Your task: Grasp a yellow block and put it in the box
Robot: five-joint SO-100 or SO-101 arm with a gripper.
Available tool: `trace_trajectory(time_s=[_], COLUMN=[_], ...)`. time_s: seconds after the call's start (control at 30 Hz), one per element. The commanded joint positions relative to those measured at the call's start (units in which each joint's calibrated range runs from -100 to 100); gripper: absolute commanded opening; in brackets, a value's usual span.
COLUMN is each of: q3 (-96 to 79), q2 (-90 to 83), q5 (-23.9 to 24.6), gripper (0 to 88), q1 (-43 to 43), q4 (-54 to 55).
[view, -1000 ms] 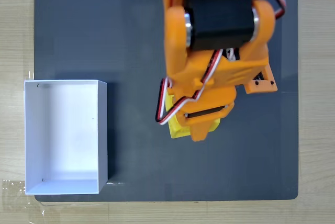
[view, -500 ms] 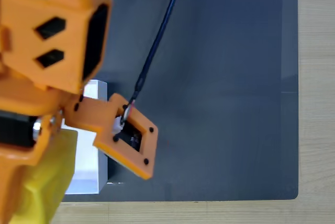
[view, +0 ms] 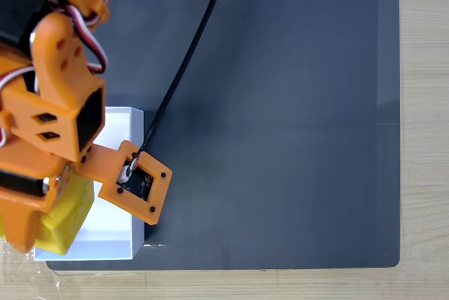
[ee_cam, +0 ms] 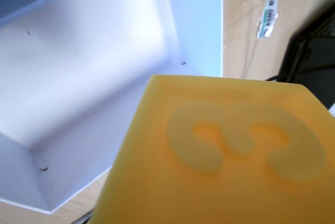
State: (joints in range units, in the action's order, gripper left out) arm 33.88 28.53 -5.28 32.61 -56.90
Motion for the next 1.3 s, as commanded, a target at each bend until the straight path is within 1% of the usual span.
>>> trace_trajectory(time_s=[0.0,0.47,0.63,0.77,0.83,0.97,1.03,1.1,1.27], q3=[3.35,3.08,2.99,2.99,2.9,1.09,-0.18,-0.99,-0.81], q2=[0.37,6.39,7.23,7.23,7.23,7.06,6.72,6.64,6.47], q5=[-0.17,-0.33,-3.22,-4.37,-4.37,-4.37,-4.37,-4.37,-4.37], gripper=[23.3,24.1,24.2,24.2,26.6,38.0,41.9,44.0,44.2], q1=[0.64,1.06,0.55,0.47,0.47,0.47,0.47,0.47,0.38], q4=[1.06,0.44,0.27,0.27,0.27,0.27,0.27,0.27,0.27])
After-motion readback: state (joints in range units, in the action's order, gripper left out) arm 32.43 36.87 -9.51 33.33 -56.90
